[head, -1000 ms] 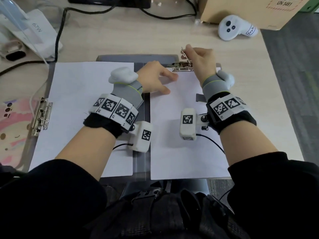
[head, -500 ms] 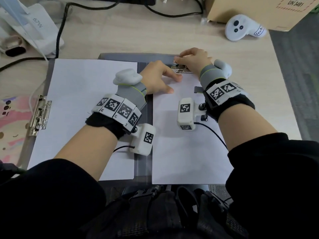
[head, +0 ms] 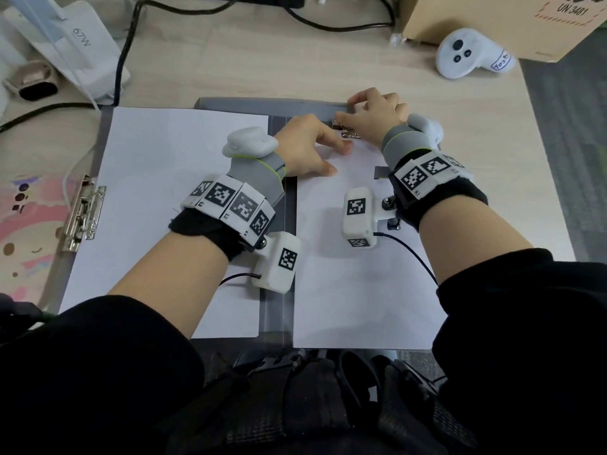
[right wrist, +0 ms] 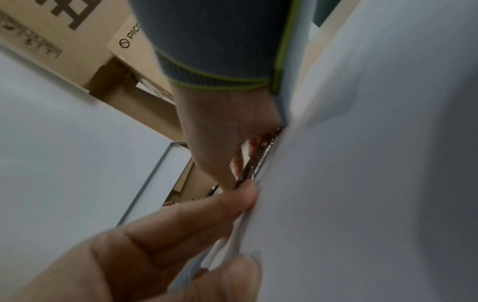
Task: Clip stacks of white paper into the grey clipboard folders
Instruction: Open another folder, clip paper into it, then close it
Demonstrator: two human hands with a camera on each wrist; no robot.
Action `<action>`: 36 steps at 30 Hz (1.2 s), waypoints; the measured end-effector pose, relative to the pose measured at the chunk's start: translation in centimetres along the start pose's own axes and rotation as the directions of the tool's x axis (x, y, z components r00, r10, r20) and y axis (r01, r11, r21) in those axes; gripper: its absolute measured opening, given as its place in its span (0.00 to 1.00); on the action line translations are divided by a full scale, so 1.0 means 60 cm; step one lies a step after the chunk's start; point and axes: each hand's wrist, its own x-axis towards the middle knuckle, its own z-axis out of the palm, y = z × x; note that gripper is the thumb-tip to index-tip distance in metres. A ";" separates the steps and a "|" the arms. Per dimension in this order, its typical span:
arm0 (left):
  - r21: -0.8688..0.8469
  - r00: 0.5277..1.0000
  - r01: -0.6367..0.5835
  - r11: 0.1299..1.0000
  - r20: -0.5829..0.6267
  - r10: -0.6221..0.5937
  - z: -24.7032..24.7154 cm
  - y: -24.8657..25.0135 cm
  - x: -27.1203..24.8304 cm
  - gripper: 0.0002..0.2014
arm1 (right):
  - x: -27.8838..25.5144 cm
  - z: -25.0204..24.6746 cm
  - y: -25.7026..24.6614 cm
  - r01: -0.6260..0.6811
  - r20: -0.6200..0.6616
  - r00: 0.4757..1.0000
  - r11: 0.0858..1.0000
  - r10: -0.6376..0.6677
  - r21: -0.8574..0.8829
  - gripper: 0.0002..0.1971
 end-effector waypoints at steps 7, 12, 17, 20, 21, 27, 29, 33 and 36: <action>0.066 0.999 0.021 0.998 0.040 -0.024 -0.004 0.030 -0.024 0.21 | -0.047 -0.013 0.000 0.071 -0.046 0.996 0.997 -0.071 0.003 0.22; 0.094 0.996 0.048 0.994 0.070 -0.054 -0.012 0.051 -0.060 0.23 | -0.099 -0.034 0.001 0.154 -0.079 0.985 0.988 -0.155 -0.014 0.19; 0.109 0.997 0.058 0.992 -0.053 -0.053 -0.012 0.060 -0.121 0.20 | -0.171 -0.036 0.012 0.192 -0.047 0.981 0.976 -0.188 0.106 0.18; 0.081 0.986 0.105 0.991 -0.137 -0.093 -0.010 0.059 -0.165 0.19 | -0.215 -0.024 0.023 0.210 -0.027 0.978 0.958 -0.208 0.196 0.17; 0.069 0.978 0.131 0.989 -0.170 -0.117 -0.009 0.055 -0.174 0.19 | -0.224 -0.021 0.025 0.205 -0.022 0.978 0.955 -0.205 0.214 0.17; -0.048 0.833 0.330 0.943 -0.455 -0.315 0.003 0.012 -0.262 0.19 | -0.292 0.015 0.035 0.216 0.019 0.974 0.950 -0.227 0.227 0.14; -0.077 0.747 0.424 0.902 -0.534 -0.397 0.002 -0.017 -0.294 0.20 | -0.318 0.032 0.033 0.227 0.048 0.969 0.950 -0.242 0.213 0.14; -0.167 0.528 0.649 0.743 -0.605 -0.597 0.007 -0.075 -0.356 0.27 | -0.355 0.064 0.025 0.222 0.089 0.968 0.966 -0.235 0.135 0.18; -0.278 0.395 0.710 0.647 -0.603 -0.693 0.012 -0.115 -0.404 0.35 | -0.377 0.082 0.011 0.252 0.079 0.964 0.968 -0.252 0.015 0.21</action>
